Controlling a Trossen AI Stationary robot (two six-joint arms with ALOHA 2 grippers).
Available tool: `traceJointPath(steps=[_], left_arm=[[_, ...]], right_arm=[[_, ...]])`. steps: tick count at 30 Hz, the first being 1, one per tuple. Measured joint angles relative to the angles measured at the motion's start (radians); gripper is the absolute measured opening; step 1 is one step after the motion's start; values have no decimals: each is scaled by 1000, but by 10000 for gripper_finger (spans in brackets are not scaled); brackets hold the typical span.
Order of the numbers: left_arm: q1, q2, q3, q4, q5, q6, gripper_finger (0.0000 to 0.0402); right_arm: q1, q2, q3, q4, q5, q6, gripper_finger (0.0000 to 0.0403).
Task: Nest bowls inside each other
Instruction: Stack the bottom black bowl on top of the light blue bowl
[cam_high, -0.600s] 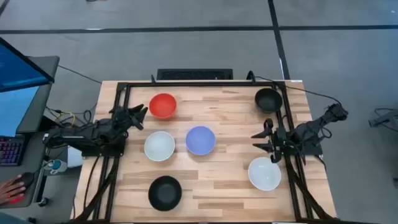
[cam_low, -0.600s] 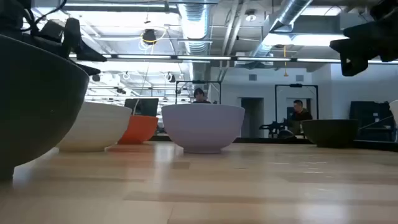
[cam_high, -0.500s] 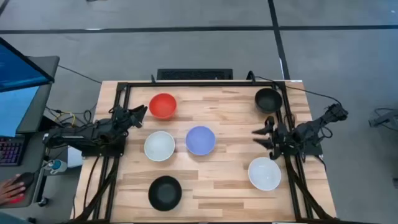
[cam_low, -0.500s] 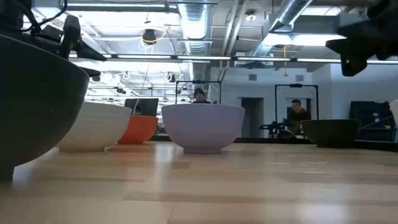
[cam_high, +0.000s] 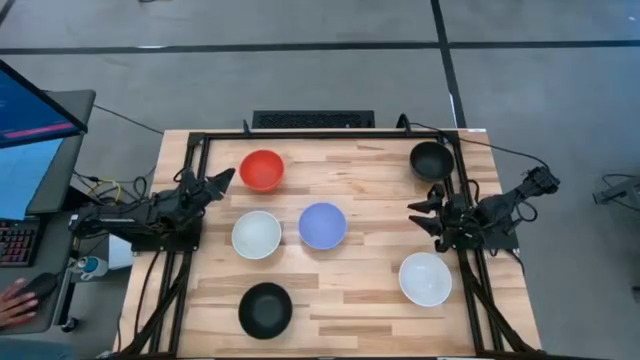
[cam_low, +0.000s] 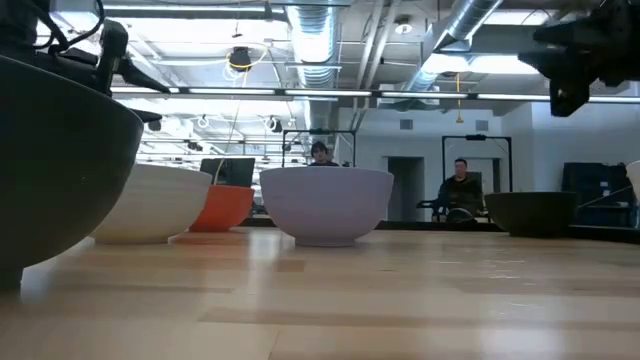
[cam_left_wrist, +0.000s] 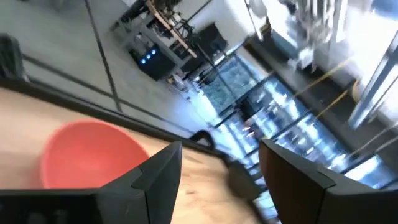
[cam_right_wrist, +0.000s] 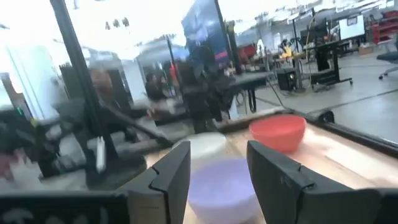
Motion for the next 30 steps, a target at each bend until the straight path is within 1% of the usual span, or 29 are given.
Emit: traceJointPath(steps=[2,4,5,7,9,10,11,13,14,16,17,18,19,20,22,24,25,26,28,30], left_arm=[[0,-1,0,47,87,5,206],[-1,1,0,131,201,44,206],[-1,7,1,174,258,70,206],[-1,13,2,242,346,132,206],[-1,14,10,264,387,237,206],[-1,14,15,264,388,285,206],[-1,14,20,263,367,345,206],[0,13,36,268,292,403,206],[0,8,47,272,235,398,206],[0,0,73,274,147,313,206],[1,0,84,272,138,300,206],[1,0,92,270,163,316,205],[0,4,108,256,216,332,203],[-1,17,136,231,265,338,200],[-6,75,227,126,358,341,189],[-9,164,341,-55,441,345,176],[-9,232,410,-147,471,353,170],[-9,303,482,-259,501,352,164],[-9,450,618,-517,567,320,155],[-9,618,753,-775,654,319,148]], right_arm=[[0,0,0,107,20,114,182],[0,0,1,217,80,263,180],[0,0,1,253,109,297,180],[0,0,0,296,165,258,180],[0,0,1,308,207,237,181],[-2,0,0,305,221,230,181],[-6,0,0,304,230,207,182],[-11,0,0,301,232,131,183],[-13,-3,0,298,234,91,184],[-15,-7,1,301,248,86,184],[-20,-7,1,300,295,100,182],[-27,-6,3,298,355,108,180],[-34,-6,18,284,386,104,177],[-34,1,51,255,387,94,174],[-27,36,135,160,376,55,167],[-24,129,243,1,398,-26,160],[-25,189,301,-97,407,-66,157],[-29,246,357,-206,419,-83,153],[-46,348,465,-385,433,-60,147],[-67,442,562,-518,412,-24,143]])
